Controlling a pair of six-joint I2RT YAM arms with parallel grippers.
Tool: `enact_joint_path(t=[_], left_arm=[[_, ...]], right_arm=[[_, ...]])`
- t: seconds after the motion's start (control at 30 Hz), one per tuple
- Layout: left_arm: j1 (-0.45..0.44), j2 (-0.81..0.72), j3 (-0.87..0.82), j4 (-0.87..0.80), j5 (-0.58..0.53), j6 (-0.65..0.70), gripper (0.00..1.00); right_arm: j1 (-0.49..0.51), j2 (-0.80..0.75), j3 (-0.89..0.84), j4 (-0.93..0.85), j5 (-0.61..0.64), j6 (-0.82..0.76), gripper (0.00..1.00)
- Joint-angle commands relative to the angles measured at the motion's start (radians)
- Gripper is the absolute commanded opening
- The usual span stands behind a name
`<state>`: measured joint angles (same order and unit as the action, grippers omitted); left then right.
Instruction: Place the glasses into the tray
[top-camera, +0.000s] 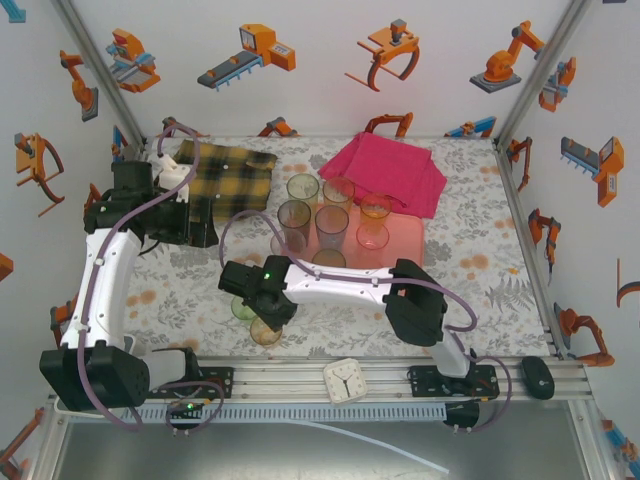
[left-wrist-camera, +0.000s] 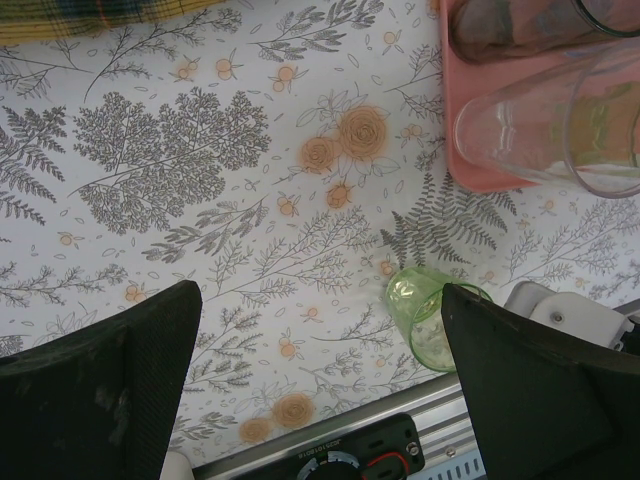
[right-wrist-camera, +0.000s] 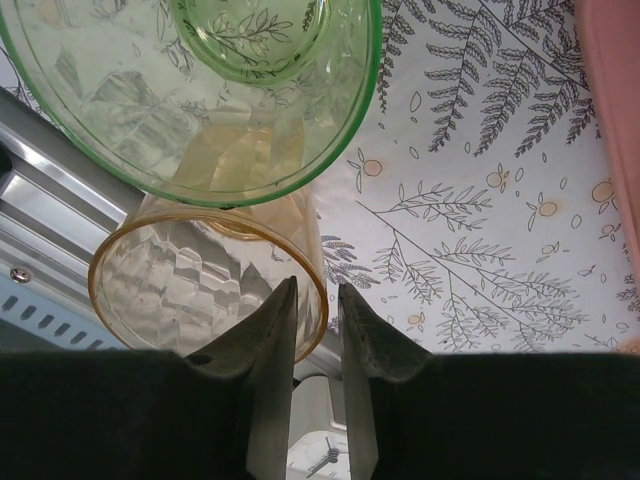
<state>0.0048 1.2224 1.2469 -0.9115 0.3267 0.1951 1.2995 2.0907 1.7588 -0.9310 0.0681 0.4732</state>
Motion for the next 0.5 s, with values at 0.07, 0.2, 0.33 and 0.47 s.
enact_joint_path(t=[0.07,0.2,0.33,0.47], left_arm=[[0.008,-0.007,-0.012,0.005,0.014,-0.015,0.97],[0.008,-0.007,-0.009,0.006,0.017,-0.016,0.97],[0.008,-0.005,-0.006,0.005,0.018,-0.018,0.97],[0.008,-0.005,0.0,0.006,0.017,-0.018,0.97]], right_arm=[[0.001,0.016,0.028,-0.03,0.011,-0.01,0.21],[0.002,0.013,0.028,-0.03,0.012,-0.01,0.17],[0.002,0.008,0.027,-0.029,0.016,-0.01,0.12],[0.002,-0.007,0.022,-0.025,0.032,-0.011,0.06]])
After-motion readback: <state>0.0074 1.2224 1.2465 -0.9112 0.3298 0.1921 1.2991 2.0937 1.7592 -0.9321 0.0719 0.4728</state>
